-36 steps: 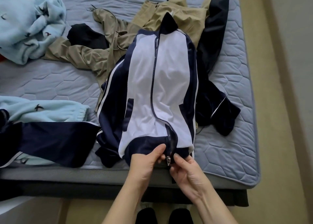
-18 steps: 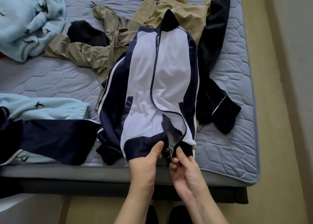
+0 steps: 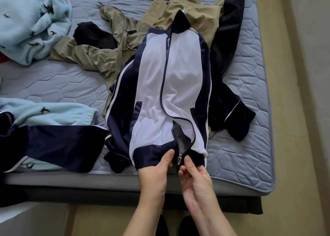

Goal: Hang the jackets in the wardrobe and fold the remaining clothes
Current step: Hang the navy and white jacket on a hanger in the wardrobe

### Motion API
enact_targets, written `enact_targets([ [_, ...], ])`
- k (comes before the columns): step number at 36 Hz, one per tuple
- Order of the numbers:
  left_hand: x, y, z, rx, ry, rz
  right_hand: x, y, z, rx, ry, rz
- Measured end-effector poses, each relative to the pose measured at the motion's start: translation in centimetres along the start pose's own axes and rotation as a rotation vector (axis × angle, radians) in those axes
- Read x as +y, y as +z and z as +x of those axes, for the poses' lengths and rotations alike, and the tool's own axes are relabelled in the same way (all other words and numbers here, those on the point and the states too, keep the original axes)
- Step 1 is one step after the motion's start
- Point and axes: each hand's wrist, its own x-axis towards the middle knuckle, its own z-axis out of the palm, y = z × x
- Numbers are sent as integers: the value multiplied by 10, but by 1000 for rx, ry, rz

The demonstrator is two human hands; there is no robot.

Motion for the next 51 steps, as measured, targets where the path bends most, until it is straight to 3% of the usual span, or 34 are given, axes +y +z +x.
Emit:
enact_targets([
  [8,-4,3,-2,14,-9,34,-5,2,1,17,-15,29],
  [12,-11,-1,-1,-83,-20,145,-13,-1,7,64,-13,23],
  [20,-29,-11,3,6,-266,318,-16,-3,10,122,80,25],
  [25,-26,-13,7,-148,-321,414,-20,-3,15,152,107,31],
  [35,-15,-19,15,-149,-247,633,-27,-16,4,-92,217,-583],
  [41,-4,-20,16,-243,-183,848,-34,-13,-2,-133,277,-827],
  [44,2,-24,16,-269,-127,910,-38,-7,-3,-128,374,-786],
  [48,7,-29,13,-351,-11,1009,-44,1,-8,-47,575,-407],
  [51,3,-34,7,-431,43,1052,-48,12,-6,15,507,-262],
])
